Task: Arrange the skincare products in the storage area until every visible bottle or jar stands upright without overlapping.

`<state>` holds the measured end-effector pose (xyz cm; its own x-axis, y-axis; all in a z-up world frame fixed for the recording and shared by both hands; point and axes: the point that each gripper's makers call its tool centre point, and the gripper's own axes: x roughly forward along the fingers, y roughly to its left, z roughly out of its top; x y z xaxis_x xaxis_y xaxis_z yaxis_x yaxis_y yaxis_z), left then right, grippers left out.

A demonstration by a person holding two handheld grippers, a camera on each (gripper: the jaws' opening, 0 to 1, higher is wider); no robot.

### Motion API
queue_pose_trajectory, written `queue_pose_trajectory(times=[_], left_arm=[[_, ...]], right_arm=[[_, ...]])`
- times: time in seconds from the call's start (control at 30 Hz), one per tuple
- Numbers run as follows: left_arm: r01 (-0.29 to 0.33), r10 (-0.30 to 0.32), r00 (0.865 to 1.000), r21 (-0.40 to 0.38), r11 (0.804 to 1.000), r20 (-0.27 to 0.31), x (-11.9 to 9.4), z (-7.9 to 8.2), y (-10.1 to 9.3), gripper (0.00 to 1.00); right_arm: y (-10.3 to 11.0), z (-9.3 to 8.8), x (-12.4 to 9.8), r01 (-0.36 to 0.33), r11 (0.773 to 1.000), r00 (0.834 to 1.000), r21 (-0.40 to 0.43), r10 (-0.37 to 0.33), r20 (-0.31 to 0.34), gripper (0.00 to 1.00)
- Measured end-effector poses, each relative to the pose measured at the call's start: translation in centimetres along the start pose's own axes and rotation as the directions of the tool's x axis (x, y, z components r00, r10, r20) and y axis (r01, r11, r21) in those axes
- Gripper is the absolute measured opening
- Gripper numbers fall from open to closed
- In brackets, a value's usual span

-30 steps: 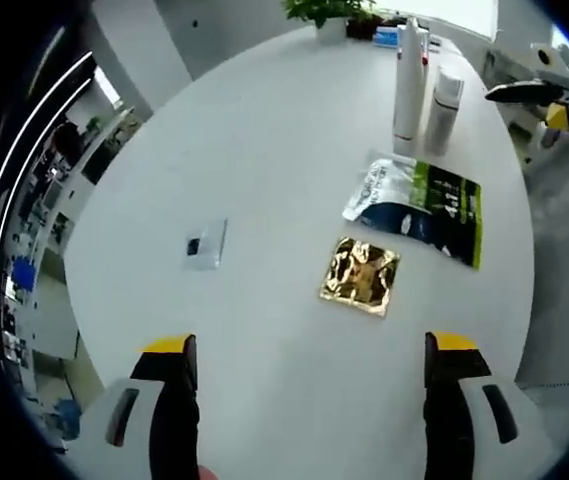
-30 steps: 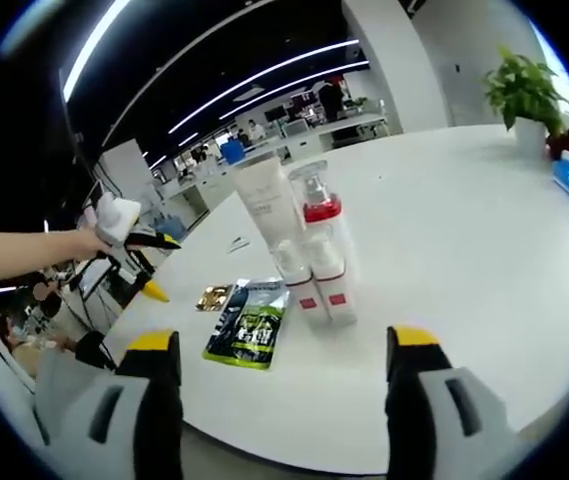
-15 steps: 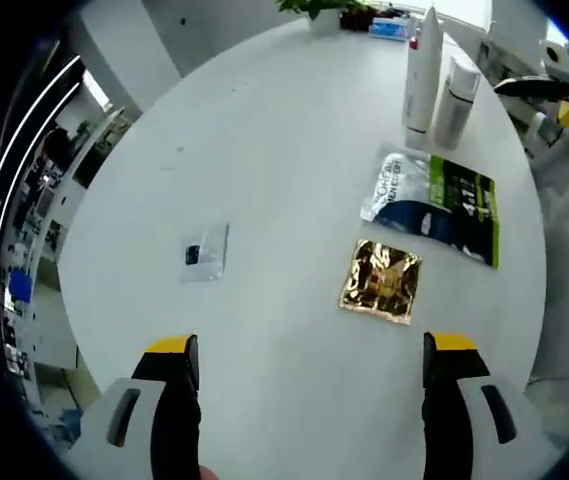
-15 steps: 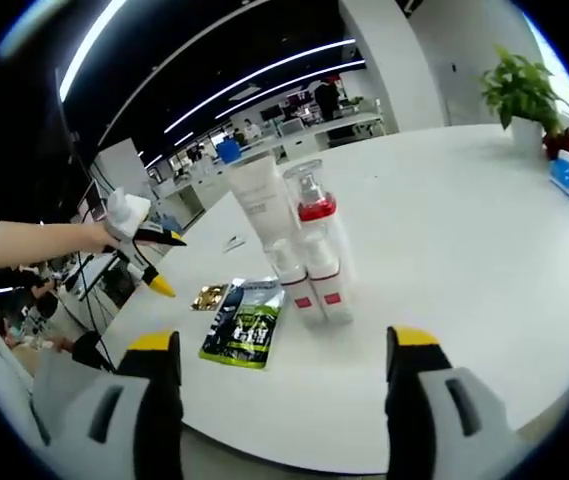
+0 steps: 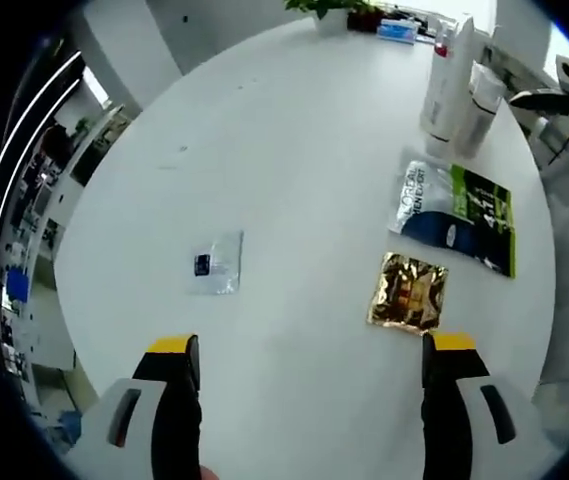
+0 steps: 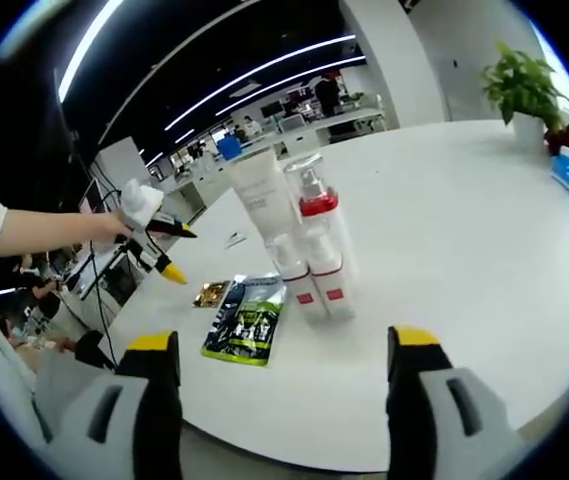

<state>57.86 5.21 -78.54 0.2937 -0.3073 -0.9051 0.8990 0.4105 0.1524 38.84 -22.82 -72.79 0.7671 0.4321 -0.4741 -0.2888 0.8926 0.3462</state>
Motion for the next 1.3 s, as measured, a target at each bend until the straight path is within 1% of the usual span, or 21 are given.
queue_pose_trajectory(times=[0.07,0.33,0.53,0.77,0.9,1.07,1.2,1.3], left_arm=[[-0.001,0.001,1.0,0.019,1.0,-0.008,-0.1,0.3,0.5,0.91],[-0.001,0.001,1.0,0.024,1.0,-0.01,0.4,1.9,2.6,0.9],[0.007,-0.005,0.999,0.055,0.998,-0.036,1.2,2.6,3.9,0.9],[0.016,-0.012,0.998,0.072,0.997,-0.054,2.1,3.4,5.3,0.89],[0.025,-0.022,0.998,0.059,0.998,-0.054,2.7,3.6,5.9,0.88],[0.03,-0.026,0.997,0.062,0.998,-0.07,3.6,3.5,6.5,0.88],[0.038,-0.037,0.998,0.018,0.999,-0.056,4.3,3.7,6.9,0.86],[0.04,-0.039,0.998,0.003,0.999,-0.053,4.8,3.6,7.3,0.84]], right_arm=[[0.0,0.0,0.0,-0.001,1.0,1.0,0.004,0.001,-0.001,0.86],[-0.2,-0.1,0.1,0.0,1.0,1.0,0.016,0.0,-0.002,0.85],[-0.1,-0.1,0.0,0.001,1.0,1.0,0.013,-0.001,-0.005,0.85],[-0.2,-0.2,0.1,0.008,1.0,1.0,0.016,-0.008,-0.008,0.85],[-0.3,-0.2,0.1,0.016,1.0,1.0,0.019,-0.016,-0.009,0.85],[-0.5,-0.3,0.1,0.022,1.0,1.0,0.02,-0.021,-0.014,0.85],[-0.4,-0.5,0.2,0.023,1.0,0.999,0.012,-0.023,-0.027,0.84],[-0.3,-0.6,0.3,0.022,1.0,0.999,0.006,-0.022,-0.034,0.84]])
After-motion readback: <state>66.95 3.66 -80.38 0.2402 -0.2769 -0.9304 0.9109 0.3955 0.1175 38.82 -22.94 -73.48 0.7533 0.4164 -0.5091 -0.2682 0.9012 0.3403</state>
